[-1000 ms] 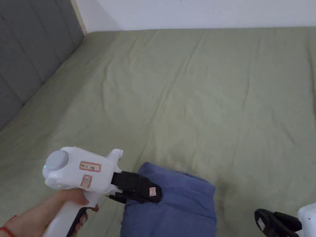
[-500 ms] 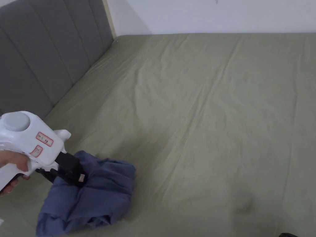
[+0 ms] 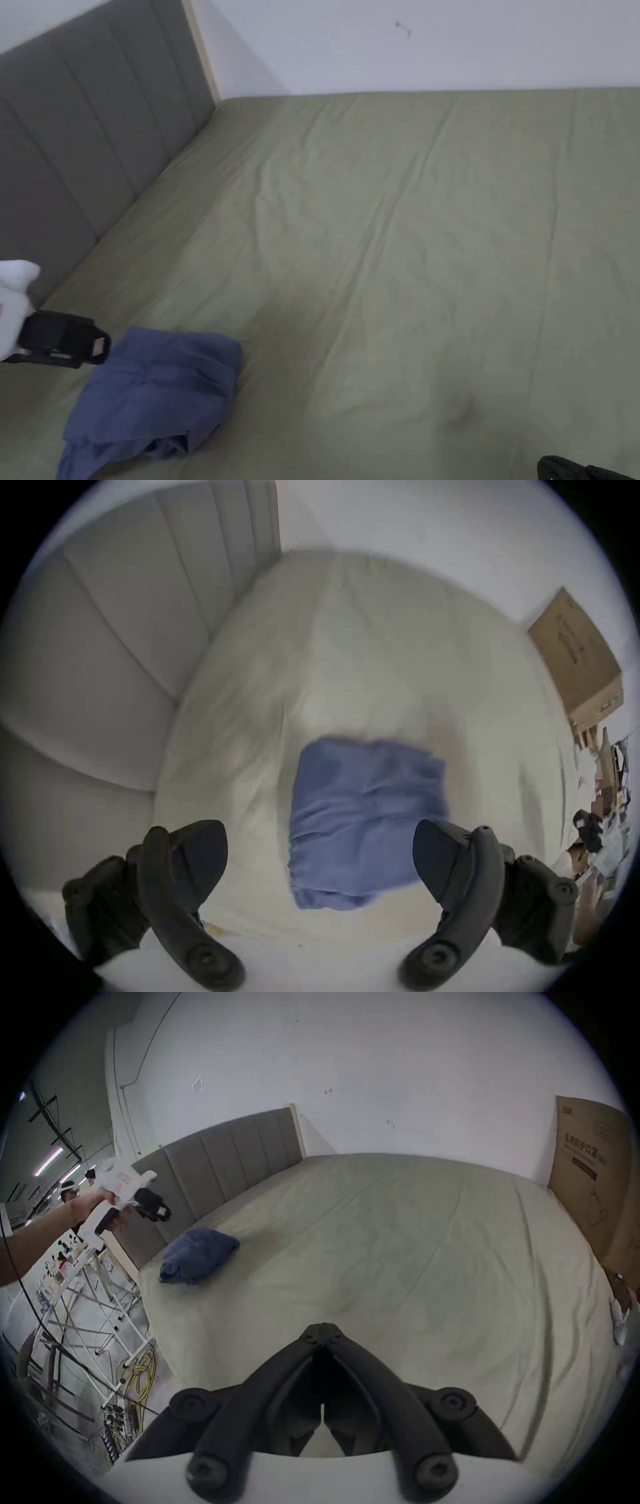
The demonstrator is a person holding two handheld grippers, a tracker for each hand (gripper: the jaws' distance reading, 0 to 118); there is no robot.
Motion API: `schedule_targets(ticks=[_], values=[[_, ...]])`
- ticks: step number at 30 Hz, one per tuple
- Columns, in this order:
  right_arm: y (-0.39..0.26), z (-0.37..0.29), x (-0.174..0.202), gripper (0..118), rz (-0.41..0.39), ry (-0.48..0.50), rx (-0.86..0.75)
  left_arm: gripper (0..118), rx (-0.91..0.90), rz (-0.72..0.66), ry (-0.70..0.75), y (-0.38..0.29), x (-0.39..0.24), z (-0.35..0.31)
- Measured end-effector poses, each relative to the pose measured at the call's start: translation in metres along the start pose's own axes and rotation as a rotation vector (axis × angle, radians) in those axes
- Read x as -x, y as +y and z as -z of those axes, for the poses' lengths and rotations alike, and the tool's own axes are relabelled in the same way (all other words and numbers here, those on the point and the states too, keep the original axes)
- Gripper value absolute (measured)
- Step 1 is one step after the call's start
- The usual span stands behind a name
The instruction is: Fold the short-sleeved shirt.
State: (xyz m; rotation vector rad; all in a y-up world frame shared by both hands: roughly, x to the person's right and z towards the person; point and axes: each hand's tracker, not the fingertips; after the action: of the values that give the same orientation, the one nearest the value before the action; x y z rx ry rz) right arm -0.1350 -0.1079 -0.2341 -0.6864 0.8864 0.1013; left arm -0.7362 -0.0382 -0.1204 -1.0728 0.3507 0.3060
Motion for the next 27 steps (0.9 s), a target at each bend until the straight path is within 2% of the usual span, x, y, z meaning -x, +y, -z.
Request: schedule_targets(ticks=[2,3,4,5,6,7,9,13,17,20,22,24,27], values=[[0.005,-0.02,-0.004,0,-0.006,-0.019,-0.043,111,-0.237,0.052,0.011,-0.017,-0.035,-0.055],[0.007,-0.03,-0.006,0,-0.01,-0.03,-0.064,109,-0.36,0.16,0.151,-0.023,-0.05,-0.081],[0.01,-0.043,-0.009,0,-0.016,-0.045,-0.091,99,-0.483,0.187,0.165,-0.034,-0.077,-0.103],[0.013,-0.056,-0.013,0,-0.021,-0.062,-0.115,78,-0.6,0.212,0.205,-0.048,-0.106,-0.124],[0.016,-0.068,-0.017,0,-0.021,-0.075,-0.143,32,-0.704,0.228,0.226,-0.06,-0.128,-0.138],[0.02,-0.082,-0.021,0,-0.022,-0.1,-0.169,0,-0.745,0.107,0.118,-0.077,-0.155,-0.145],[0.025,-0.111,-0.031,0,-0.033,-0.168,-0.232,0,-0.856,0.098,0.159,-0.098,-0.205,-0.157],[0.032,-0.168,-0.055,0,-0.019,-0.302,-0.369,0,-0.978,0.13,0.141,-0.128,-0.294,-0.165],[0.041,-0.215,-0.077,0,-0.054,-0.458,-0.465,0,-1.005,0.165,0.02,-0.143,-0.366,-0.159],[0.045,-0.241,-0.092,0,-0.058,-0.546,-0.52,0,-0.978,0.212,0.016,-0.146,-0.405,-0.153],[0.046,-0.254,-0.099,0,-0.055,-0.577,-0.549,0,-0.979,0.241,0.006,-0.15,-0.422,-0.15],[0.046,-0.266,-0.104,0,-0.034,-0.589,-0.587,0,-0.96,0.249,-0.068,-0.151,-0.429,-0.15],[0.047,-0.278,-0.109,0,-0.018,-0.601,-0.616,0,-0.962,0.291,-0.024,-0.151,-0.445,-0.154]])
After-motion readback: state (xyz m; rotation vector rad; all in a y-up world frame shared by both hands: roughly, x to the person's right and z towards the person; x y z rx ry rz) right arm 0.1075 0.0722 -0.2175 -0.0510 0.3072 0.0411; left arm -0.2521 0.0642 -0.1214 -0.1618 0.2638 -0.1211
